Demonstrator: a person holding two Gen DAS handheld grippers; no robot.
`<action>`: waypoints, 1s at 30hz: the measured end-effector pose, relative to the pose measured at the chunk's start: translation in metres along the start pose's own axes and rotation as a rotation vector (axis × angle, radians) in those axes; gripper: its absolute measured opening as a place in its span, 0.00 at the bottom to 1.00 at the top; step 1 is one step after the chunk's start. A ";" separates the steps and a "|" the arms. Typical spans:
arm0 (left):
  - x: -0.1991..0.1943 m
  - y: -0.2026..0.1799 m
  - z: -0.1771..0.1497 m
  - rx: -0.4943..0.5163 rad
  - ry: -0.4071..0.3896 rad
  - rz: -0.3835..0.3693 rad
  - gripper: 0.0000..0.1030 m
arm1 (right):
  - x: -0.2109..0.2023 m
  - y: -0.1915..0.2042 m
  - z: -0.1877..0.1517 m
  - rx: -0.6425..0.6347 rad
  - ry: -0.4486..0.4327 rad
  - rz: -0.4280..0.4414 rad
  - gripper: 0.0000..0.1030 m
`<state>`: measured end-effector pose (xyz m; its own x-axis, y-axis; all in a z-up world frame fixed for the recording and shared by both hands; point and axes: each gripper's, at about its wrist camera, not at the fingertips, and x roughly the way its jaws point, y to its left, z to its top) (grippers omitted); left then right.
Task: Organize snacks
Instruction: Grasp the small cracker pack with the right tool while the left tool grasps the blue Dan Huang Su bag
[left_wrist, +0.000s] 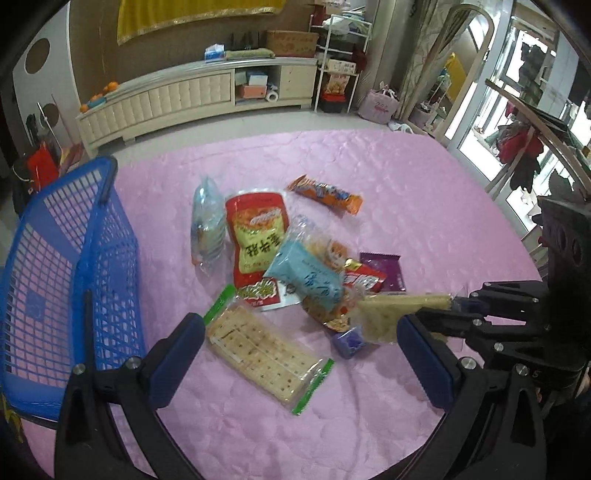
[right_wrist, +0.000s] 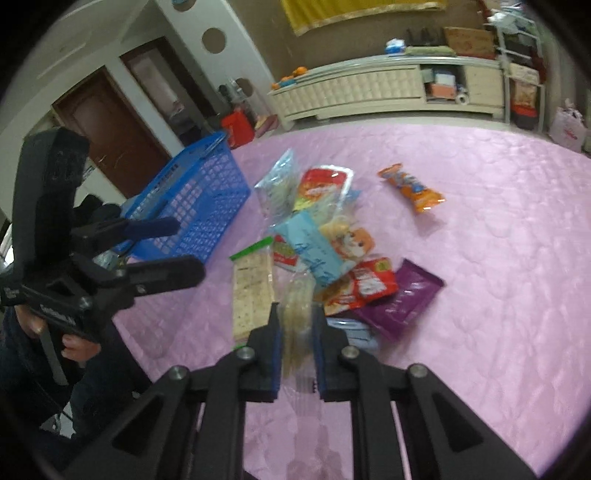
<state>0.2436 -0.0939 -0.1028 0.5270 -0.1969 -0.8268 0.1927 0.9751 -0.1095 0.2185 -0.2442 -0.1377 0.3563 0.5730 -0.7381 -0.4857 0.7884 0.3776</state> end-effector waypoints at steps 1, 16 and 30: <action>-0.001 -0.004 0.001 0.008 -0.002 0.003 1.00 | -0.003 -0.003 0.001 0.011 -0.005 -0.015 0.17; 0.068 -0.046 0.032 0.260 0.093 0.049 1.00 | -0.030 -0.062 0.008 0.214 -0.087 -0.128 0.17; 0.162 -0.043 0.040 0.386 0.256 0.169 0.80 | -0.020 -0.086 0.009 0.264 -0.081 -0.098 0.18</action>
<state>0.3535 -0.1718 -0.2101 0.3663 0.0392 -0.9297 0.4403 0.8729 0.2103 0.2601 -0.3213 -0.1504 0.4586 0.4993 -0.7351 -0.2254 0.8655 0.4472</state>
